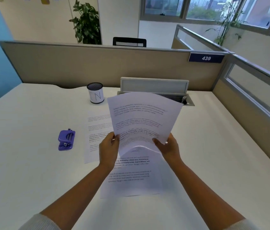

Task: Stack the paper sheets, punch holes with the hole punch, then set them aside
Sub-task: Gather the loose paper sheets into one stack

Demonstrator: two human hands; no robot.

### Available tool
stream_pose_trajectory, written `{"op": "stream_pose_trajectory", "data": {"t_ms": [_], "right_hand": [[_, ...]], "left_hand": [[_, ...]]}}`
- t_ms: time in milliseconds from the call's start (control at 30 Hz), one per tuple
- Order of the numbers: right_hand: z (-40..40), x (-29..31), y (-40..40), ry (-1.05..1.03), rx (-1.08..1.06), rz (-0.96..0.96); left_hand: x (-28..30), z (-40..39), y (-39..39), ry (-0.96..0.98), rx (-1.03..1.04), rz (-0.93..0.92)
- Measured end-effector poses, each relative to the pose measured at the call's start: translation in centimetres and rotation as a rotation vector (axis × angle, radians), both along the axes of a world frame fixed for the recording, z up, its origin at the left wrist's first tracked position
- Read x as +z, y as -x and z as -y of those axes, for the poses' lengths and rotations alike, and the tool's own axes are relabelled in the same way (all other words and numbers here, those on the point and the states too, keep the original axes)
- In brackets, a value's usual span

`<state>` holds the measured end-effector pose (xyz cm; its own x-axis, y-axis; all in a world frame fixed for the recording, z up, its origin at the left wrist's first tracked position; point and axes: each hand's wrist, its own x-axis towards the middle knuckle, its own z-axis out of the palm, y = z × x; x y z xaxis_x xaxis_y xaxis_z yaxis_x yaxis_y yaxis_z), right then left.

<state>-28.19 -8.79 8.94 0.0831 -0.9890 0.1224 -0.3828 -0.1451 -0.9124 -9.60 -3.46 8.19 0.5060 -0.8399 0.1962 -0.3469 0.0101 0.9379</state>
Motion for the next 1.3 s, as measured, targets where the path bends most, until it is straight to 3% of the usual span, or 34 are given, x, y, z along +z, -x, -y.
{"op": "stream_pose_trajectory", "data": {"t_ms": [133, 333, 533, 867, 1300], "right_hand": [[0.2, -2.2, 0.4, 0.002, -0.089, -0.15], [-0.6, -3.9, 1.2, -0.4, -0.132, -0.501], [-1.6, -4.3, -0.3, -0.424, -0.099, -0.729], [-1.5, -5.4, -2.7, -0.408, -0.132, -0.819], [-0.6, -5.5, -2.9, -0.46, -0.115, -0.962]], "left_hand": [[0.0, 0.1, -0.3, -0.012, 0.033, -0.027], [-1.0, 0.7, -2.2, -0.048, 0.176, -0.094], [-3.6, 0.0, -3.8, -0.233, 0.301, -0.296], [-6.4, -0.9, -6.5, -0.481, 0.251, -0.522], [-6.7, -1.4, -6.8, -0.445, 0.195, -0.57]]}}
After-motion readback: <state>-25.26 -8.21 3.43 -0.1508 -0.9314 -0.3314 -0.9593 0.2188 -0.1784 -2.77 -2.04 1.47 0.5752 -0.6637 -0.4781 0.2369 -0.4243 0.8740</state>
